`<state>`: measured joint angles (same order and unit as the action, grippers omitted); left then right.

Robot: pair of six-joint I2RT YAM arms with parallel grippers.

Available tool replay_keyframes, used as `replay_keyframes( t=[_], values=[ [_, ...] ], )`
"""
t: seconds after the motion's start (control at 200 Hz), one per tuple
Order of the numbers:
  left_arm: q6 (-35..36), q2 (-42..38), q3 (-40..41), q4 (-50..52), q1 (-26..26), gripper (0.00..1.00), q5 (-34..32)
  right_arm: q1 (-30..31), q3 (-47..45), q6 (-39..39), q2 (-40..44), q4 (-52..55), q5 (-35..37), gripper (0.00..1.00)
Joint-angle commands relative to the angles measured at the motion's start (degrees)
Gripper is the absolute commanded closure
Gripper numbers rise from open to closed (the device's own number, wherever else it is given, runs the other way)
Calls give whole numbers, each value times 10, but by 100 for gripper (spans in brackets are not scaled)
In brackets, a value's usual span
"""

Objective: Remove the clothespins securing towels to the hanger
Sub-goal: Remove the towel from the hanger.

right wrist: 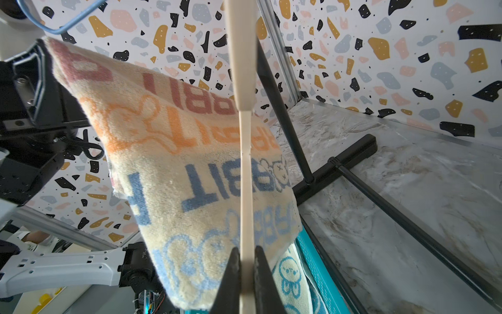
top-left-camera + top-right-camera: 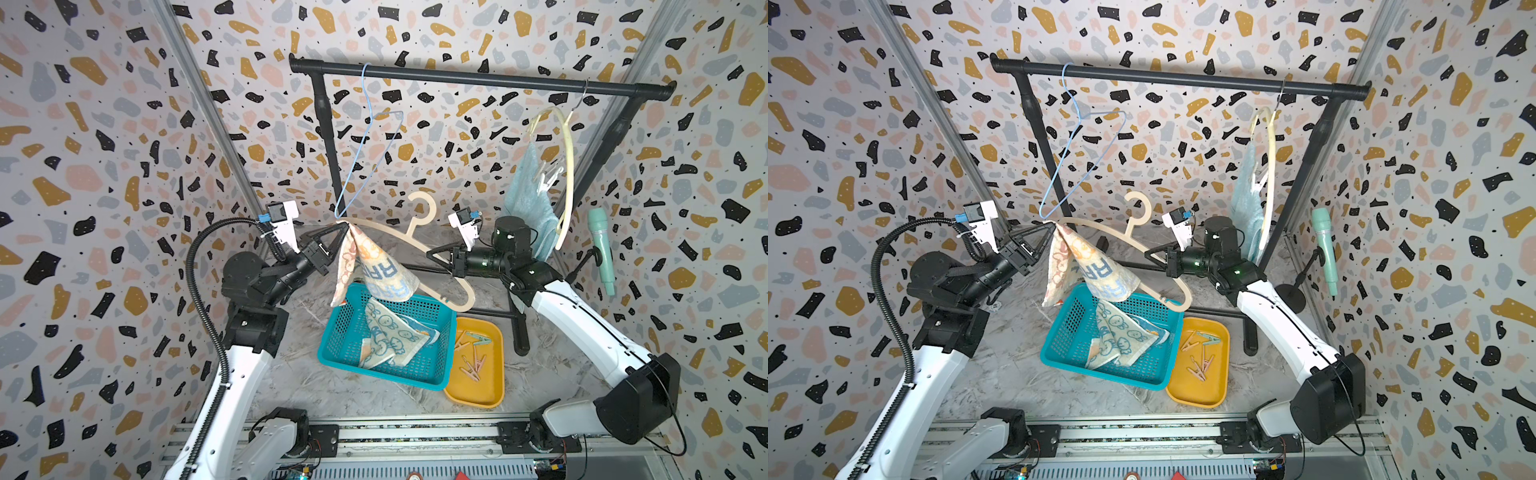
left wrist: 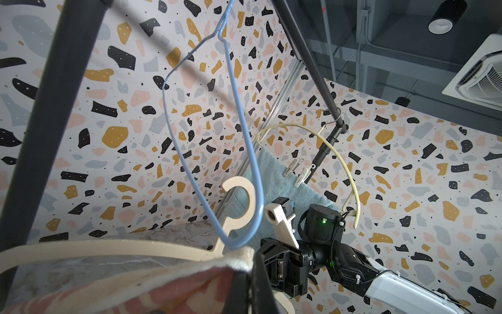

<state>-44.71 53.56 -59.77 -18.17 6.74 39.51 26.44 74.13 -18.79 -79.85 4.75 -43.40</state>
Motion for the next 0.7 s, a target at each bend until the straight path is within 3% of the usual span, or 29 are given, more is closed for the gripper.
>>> replay_keyframes(
  t=[0.0, 0.691],
  values=[
    [-10, -14, -26, -44, -3, 100, 0, 1, 0, 13, 19, 3, 14, 100],
    [32, -26, -48, -9, -3, 100, -23, -7, -29, 20, 24, 11, 48, 100]
  ],
)
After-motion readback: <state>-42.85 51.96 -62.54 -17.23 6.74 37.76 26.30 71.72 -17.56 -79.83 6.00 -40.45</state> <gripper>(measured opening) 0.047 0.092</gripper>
